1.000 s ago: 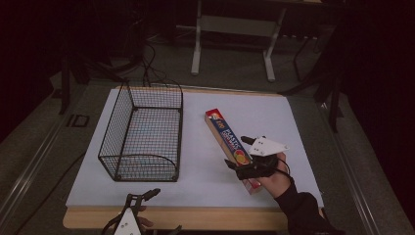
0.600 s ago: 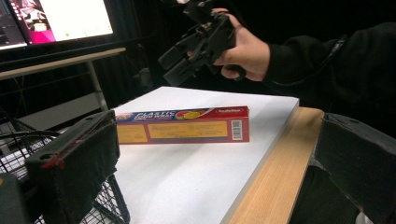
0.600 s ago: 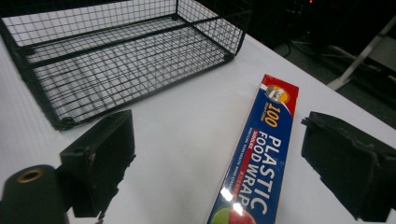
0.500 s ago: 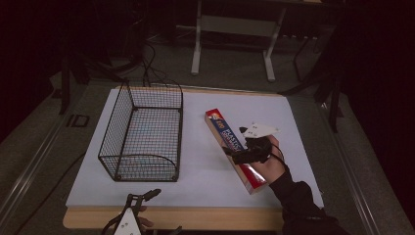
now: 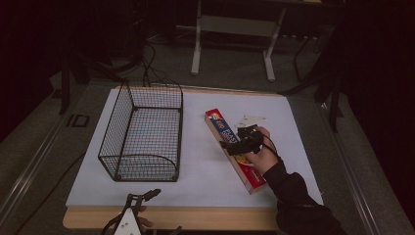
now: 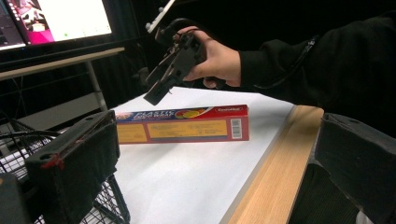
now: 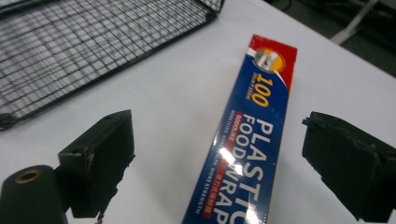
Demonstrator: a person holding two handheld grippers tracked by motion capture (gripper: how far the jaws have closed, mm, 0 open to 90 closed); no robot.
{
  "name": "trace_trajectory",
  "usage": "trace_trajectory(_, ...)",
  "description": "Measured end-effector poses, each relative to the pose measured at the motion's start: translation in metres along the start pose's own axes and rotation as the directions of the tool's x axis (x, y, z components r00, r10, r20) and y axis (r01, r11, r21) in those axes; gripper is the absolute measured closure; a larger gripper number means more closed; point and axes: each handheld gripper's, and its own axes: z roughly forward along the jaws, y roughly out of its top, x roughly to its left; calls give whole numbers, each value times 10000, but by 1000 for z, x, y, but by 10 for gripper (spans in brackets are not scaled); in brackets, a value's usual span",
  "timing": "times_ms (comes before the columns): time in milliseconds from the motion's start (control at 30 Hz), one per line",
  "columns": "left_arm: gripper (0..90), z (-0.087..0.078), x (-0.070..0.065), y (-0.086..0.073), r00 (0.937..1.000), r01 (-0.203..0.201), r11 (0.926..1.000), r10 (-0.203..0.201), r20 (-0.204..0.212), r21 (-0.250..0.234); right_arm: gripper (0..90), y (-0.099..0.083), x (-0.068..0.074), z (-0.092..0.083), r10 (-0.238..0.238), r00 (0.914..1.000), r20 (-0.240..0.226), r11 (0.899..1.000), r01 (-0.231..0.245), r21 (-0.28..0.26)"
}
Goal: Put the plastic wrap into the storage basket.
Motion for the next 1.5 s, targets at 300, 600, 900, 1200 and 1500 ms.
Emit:
trace_trajectory(300,4,1,1,-1,10000,30,10000,-30,27,66,93,-1,-7,20,563,9984,-86,9935,-552,996)
trace_trajectory(600,5,1,0,-1,10000,-23,9999,23,42,103,97,-3,-12,42,993,9944,357,9677,-1049,2291)
trace_trajectory(900,5,2,0,-1,10000,-26,9999,25,74,133,131,-7,-17,56,1817,9802,783,9203,-1975,3378)
trace_trajectory(1200,5,2,0,-1,9999,11,9999,-13,103,150,210,-5,-15,63,1986,9688,1486,8861,-2423,3951)
trace_trajectory(1500,4,1,0,-1,10000,-9,9999,8,97,140,366,-8,-15,74,2476,9588,1395,8237,-2841,4907)
